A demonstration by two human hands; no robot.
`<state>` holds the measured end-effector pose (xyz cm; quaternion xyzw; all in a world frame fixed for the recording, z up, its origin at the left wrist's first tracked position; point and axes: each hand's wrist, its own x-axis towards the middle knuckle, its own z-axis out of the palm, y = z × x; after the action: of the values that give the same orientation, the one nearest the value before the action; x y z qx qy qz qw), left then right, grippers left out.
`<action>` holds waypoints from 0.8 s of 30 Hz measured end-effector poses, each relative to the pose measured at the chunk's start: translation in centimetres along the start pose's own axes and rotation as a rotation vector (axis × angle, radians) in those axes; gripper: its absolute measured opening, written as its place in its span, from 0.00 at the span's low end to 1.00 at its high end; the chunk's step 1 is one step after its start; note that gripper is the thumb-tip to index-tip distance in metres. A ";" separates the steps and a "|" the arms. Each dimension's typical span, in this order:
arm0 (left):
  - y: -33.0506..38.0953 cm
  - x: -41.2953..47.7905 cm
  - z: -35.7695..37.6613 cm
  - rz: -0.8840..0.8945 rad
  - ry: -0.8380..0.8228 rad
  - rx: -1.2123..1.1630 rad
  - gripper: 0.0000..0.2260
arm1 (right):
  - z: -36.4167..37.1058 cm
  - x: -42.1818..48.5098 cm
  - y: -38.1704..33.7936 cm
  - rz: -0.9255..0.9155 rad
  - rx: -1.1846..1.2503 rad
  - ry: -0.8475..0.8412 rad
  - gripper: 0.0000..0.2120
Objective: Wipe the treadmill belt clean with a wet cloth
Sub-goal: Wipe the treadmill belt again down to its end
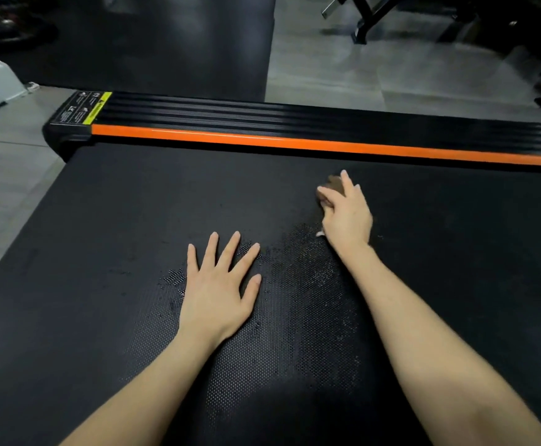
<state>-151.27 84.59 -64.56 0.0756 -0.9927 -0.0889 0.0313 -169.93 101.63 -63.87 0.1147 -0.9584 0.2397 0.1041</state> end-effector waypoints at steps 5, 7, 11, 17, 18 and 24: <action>-0.1 0.0 0.1 -0.020 0.011 -0.010 0.31 | 1.6 -6.2 -5.3 -0.497 0.080 -0.119 0.16; -0.2 0.0 0.1 -0.023 0.020 -0.019 0.32 | 0.7 -5.2 -4.2 -0.558 0.069 -0.162 0.19; -0.1 0.0 0.1 -0.017 0.038 -0.032 0.31 | -1.1 0.3 1.5 -0.175 -0.051 -0.030 0.16; 0.0 0.0 0.2 -0.043 0.029 -0.011 0.31 | -1.3 -0.6 3.0 -0.146 -0.079 0.033 0.21; 0.1 0.0 0.2 -0.054 0.029 -0.007 0.30 | -0.9 -0.7 3.0 -0.147 -0.070 0.039 0.19; 0.0 0.1 0.4 -0.065 0.022 0.023 0.31 | 1.0 4.7 1.3 0.096 -0.013 0.086 0.14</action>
<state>-151.45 84.64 -64.92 0.1091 -0.9902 -0.0777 0.0386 -174.90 101.50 -64.08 0.0577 -0.9589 0.2430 0.1344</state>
